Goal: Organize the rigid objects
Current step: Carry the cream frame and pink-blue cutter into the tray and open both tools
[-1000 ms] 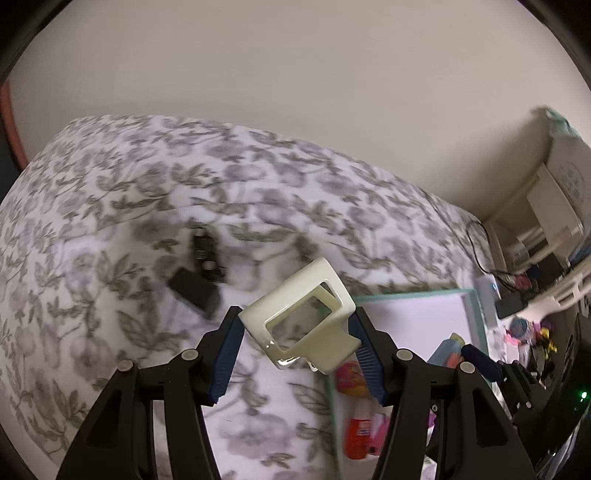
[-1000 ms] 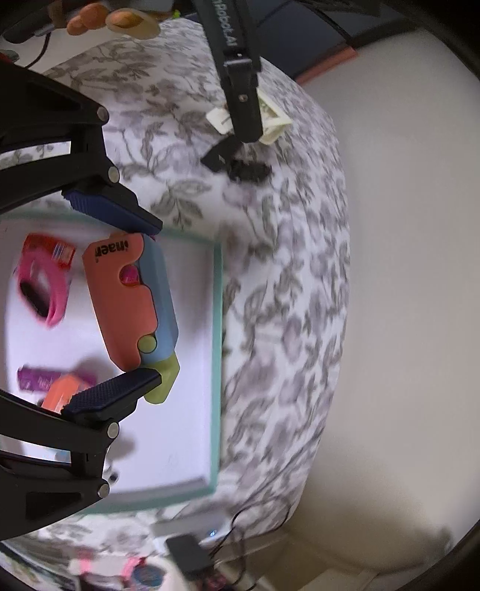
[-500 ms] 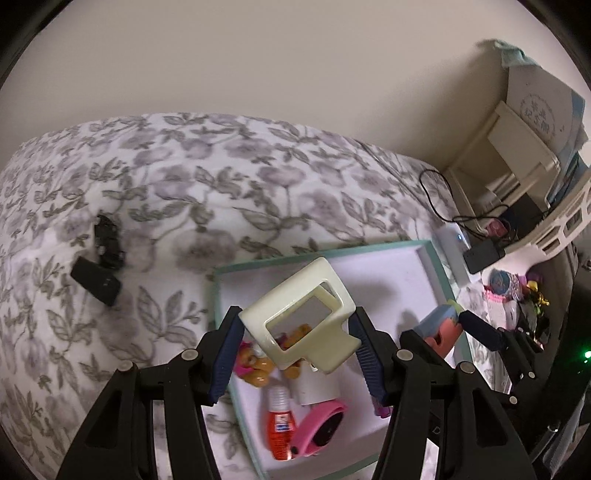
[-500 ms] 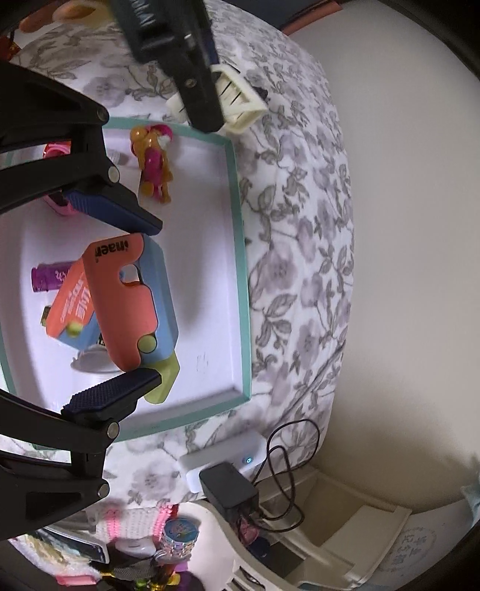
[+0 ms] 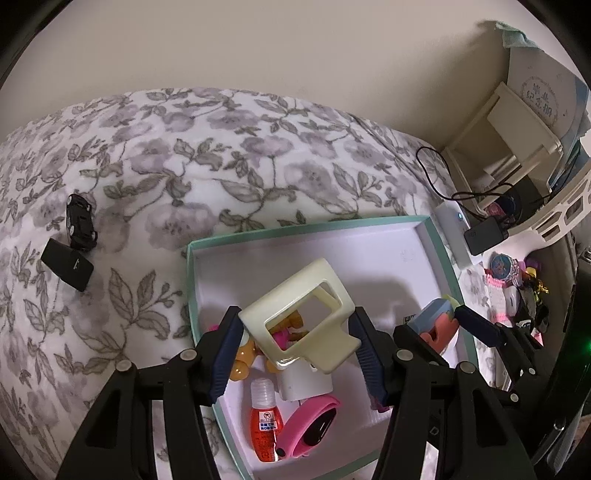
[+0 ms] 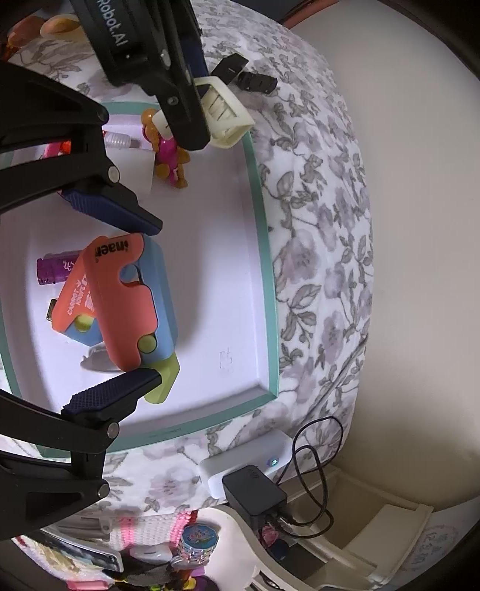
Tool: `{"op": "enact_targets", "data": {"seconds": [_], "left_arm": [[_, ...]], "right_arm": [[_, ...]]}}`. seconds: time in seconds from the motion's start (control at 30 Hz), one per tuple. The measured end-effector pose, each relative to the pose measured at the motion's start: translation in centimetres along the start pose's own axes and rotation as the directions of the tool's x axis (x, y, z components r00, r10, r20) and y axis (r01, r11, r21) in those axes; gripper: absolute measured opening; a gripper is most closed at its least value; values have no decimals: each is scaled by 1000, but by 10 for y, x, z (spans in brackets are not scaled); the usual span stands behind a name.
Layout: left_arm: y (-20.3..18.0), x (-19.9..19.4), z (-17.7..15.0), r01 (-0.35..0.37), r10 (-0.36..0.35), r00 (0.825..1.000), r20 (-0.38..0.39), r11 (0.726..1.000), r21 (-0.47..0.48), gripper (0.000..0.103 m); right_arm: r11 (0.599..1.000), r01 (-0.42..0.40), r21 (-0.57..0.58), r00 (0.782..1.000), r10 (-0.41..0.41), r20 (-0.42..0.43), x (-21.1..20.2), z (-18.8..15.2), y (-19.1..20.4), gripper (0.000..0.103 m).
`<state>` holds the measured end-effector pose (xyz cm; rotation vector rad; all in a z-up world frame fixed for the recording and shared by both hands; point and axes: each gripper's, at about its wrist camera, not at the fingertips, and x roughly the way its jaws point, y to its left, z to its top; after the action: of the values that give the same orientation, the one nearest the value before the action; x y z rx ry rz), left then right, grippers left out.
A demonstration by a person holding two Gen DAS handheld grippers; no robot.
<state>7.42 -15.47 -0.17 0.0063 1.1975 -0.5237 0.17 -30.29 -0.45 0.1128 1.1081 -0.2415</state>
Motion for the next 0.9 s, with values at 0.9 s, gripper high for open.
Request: {"op": "enact_targets", "data": {"seconds": [0.9], "left_arm": [[41,-19,-3,-143,144,990,6,986,-85,88]], "right_arm": [[1000,16,20,999,-16,29,-6,-1,2,98]]}}
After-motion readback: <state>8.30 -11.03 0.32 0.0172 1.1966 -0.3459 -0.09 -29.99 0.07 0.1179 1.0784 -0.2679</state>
